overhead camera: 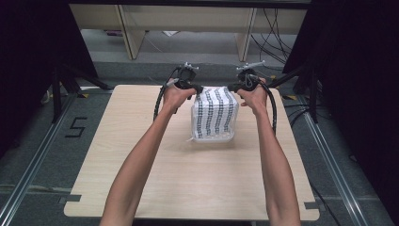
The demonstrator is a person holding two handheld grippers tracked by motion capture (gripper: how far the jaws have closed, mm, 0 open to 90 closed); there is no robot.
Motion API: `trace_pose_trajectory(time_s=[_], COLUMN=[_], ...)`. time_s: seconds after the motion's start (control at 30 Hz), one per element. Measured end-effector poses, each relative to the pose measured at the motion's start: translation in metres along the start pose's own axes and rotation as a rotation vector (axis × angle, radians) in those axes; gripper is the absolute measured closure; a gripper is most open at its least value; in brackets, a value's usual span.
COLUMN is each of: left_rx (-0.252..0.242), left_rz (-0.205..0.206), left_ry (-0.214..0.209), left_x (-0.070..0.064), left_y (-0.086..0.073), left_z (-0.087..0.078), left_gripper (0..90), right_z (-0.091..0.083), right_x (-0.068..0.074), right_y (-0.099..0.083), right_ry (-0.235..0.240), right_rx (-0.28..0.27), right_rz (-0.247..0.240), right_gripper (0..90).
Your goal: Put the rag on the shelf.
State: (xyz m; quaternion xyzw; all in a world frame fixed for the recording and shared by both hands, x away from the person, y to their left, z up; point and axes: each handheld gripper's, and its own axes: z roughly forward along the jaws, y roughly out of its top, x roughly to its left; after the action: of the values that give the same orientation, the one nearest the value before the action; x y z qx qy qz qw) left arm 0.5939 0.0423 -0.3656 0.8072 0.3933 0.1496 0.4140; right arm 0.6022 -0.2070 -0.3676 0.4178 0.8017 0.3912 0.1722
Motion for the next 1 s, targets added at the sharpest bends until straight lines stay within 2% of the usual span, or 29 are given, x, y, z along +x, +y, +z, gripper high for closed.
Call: trace_pose_trajectory(time_s=[0.03, 0.07, 0.1, 0.13, 0.17, 0.2, 0.23, 0.3, 0.33, 0.37, 0.43, 0.5, 0.57, 0.6, 0.67, 0.7, 0.73, 0.77, 0.83, 1.0], left_rx=[0.005, 0.013, 0.027, 0.031, 0.028, 0.031, 0.037, 0.040, 0.033, 0.033, 0.023, 0.013, 0.001, 0.001, 0.000, -0.001, -0.002, -0.005, -0.008, -0.016], left_rz=[-0.006, -0.011, -0.019, -0.034, -0.060, -0.084, -0.092, -0.069, -0.074, -0.072, -0.066, -0.064, -0.059, -0.054, -0.050, -0.051, -0.056, -0.059, -0.051, -0.053], left_ry=[-0.003, -0.011, -0.013, -0.002, 0.006, 0.006, -0.002, 0.001, 0.003, -0.001, 0.003, -0.003, 0.005, 0.005, 0.014, 0.016, 0.019, 0.021, 0.030, 0.033], left_x=[0.001, 0.002, 0.003, 0.005, 0.006, 0.009, 0.010, 0.012, 0.012, 0.012, 0.011, 0.010, 0.008, 0.008, 0.008, 0.008, 0.009, 0.009, 0.009, 0.009], left_y=[-0.001, -0.002, -0.003, -0.004, -0.004, -0.004, -0.004, -0.004, -0.004, -0.003, -0.002, -0.001, 0.000, 0.001, 0.001, 0.001, 0.001, 0.001, 0.001, 0.001], left_z=[0.000, 0.000, 0.000, -0.001, -0.003, -0.005, -0.006, -0.011, -0.013, -0.015, -0.019, -0.022, -0.025, -0.027, -0.030, -0.032, -0.033, -0.034, -0.038, -0.048], left_gripper=[79.9, 77.8, 74.3, 67.3, 58.2, 51.5, 49.0, 51.8, 51.7, 51.7, 51.4, 51.4, 50.6, 50.3, 49.2, 48.6, 47.9, 47.0, 46.1, 42.9], right_z=[0.000, 0.002, 0.002, 0.000, 0.000, -0.002, -0.004, -0.010, -0.012, -0.013, -0.018, -0.021, -0.026, -0.027, -0.033, -0.034, -0.038, -0.041, -0.047, -0.058], right_x=[-0.001, -0.003, -0.003, -0.006, -0.007, -0.008, -0.010, -0.011, -0.011, -0.012, -0.011, -0.013, -0.008, -0.009, -0.008, -0.008, -0.007, -0.008, -0.006, -0.004], right_y=[-0.001, -0.003, -0.003, -0.004, -0.004, -0.005, -0.005, -0.005, -0.005, -0.004, -0.003, -0.002, -0.001, -0.001, 0.000, 0.000, 0.001, 0.001, 0.002, 0.002], right_ry=[0.008, -0.003, -0.007, -0.019, -0.020, -0.012, -0.028, -0.027, -0.017, -0.014, -0.024, -0.026, -0.017, -0.021, -0.028, -0.033, -0.031, -0.036, -0.038, -0.047], right_rx=[0.004, -0.013, 0.005, 0.013, 0.008, 0.023, 0.003, 0.006, -0.006, -0.025, -0.017, -0.036, -0.020, -0.023, -0.036, -0.055, -0.046, -0.050, -0.051, -0.080], right_rz=[0.007, -0.020, 0.008, 0.000, 0.032, 0.046, 0.035, 0.055, 0.067, 0.054, 0.075, 0.029, 0.067, 0.042, 0.024, 0.021, 0.030, 0.010, 0.015, 0.000], right_gripper=[82.4, 79.7, 75.2, 68.4, 65.1, 65.5, 65.3, 64.6, 64.3, 64.2, 64.3, 64.0, 62.9, 62.4, 61.9, 61.7, 61.4, 60.7, 60.4, 59.8])
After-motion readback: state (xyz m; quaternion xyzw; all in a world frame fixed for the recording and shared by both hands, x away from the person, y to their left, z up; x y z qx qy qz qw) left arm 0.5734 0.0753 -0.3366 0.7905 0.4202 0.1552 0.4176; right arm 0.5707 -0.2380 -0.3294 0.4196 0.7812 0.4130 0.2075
